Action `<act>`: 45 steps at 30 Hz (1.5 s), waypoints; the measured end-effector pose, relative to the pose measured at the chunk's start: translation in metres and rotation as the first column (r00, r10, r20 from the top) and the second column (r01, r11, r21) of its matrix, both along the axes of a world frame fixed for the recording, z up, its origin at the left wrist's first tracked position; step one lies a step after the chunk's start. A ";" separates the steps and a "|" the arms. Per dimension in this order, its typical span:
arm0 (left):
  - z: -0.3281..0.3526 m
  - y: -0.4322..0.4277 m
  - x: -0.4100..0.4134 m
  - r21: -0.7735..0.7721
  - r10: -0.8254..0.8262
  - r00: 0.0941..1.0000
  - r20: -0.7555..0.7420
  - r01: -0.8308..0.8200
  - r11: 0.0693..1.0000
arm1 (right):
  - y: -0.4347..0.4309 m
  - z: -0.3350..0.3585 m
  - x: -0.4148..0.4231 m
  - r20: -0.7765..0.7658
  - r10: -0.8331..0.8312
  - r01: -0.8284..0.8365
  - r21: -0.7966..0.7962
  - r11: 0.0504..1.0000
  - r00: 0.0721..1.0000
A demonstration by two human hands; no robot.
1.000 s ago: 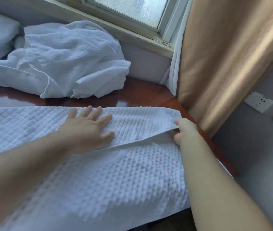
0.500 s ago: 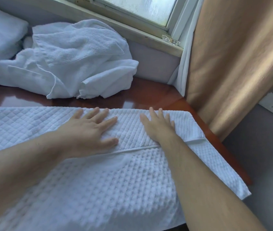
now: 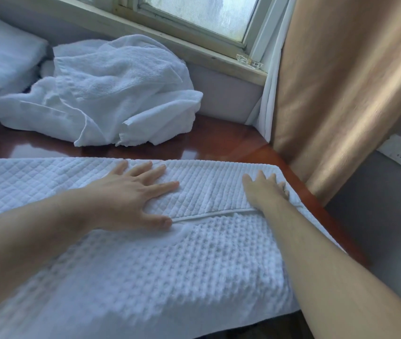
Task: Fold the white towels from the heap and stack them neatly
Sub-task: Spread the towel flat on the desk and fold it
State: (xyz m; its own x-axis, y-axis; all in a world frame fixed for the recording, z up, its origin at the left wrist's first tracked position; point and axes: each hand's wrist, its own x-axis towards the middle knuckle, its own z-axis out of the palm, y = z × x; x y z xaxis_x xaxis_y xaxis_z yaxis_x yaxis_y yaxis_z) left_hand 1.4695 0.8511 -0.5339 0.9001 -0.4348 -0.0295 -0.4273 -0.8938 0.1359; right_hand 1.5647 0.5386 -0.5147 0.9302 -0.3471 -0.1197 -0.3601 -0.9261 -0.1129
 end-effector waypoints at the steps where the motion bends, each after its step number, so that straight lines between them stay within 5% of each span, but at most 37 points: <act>1: 0.002 -0.001 -0.002 0.002 0.001 1.000 0.013 -0.001 1.000 | 0.008 -0.001 -0.010 0.001 0.045 -0.045 0.010 0.999 0.999; 5: 0.008 0.000 -0.019 -0.007 0.070 0.992 0.108 -0.069 0.998 | 0.054 -0.005 -0.059 0.049 0.273 -0.275 0.042 0.961 0.961; 8: 0.005 0.023 -0.051 -0.027 0.158 0.986 0.043 -0.157 0.987 | 0.098 -0.007 -0.099 0.082 0.411 -0.415 0.040 0.909 0.908; 12: 0.001 0.087 -0.111 0.000 0.301 0.953 0.035 -0.301 0.954 | 0.176 -0.015 -0.157 0.108 0.631 -0.639 0.064 0.767 0.768; 18: -0.009 0.205 -0.205 0.043 0.652 0.758 -0.032 -0.650 0.759 | 0.262 -0.019 -0.210 0.079 0.844 -0.847 0.088 0.525 0.531; 21: -0.016 0.227 -0.220 -0.029 0.652 0.754 -0.080 -0.656 0.755 | 0.286 -0.023 -0.222 0.069 0.897 -0.899 0.070 0.432 0.436; 28: -0.011 0.235 -0.198 -0.125 0.599 0.801 -0.009 -0.595 0.794 | 0.294 -0.019 -0.227 0.171 0.904 -0.919 0.012 0.395 0.391; 32: -0.001 0.213 -0.230 -0.354 0.437 0.824 0.361 -0.312 0.881 | 0.285 -0.016 -0.247 0.449 0.893 -0.965 -0.244 0.099 -0.022; 35: -0.003 0.203 -0.263 -0.398 0.355 0.896 0.267 -0.233 0.887 | 0.272 -0.031 -0.267 0.381 0.894 -0.894 -0.446 -0.046 -0.236; 37: -0.012 0.200 -0.280 -0.322 0.322 0.910 0.261 -0.232 0.918 | 0.264 -0.046 -0.279 0.223 0.948 -0.835 -0.546 -0.073 -0.229; 40: -0.026 0.196 -0.300 -0.143 0.290 0.912 0.290 -0.258 0.955 | 0.258 -0.061 -0.287 0.095 0.993 -0.768 -0.641 0.011 -0.065; 45: -0.052 0.176 -0.312 0.102 0.223 0.879 0.422 -0.291 0.951 | 0.248 -0.078 -0.290 0.135 0.977 -0.654 -0.757 -0.005 -0.165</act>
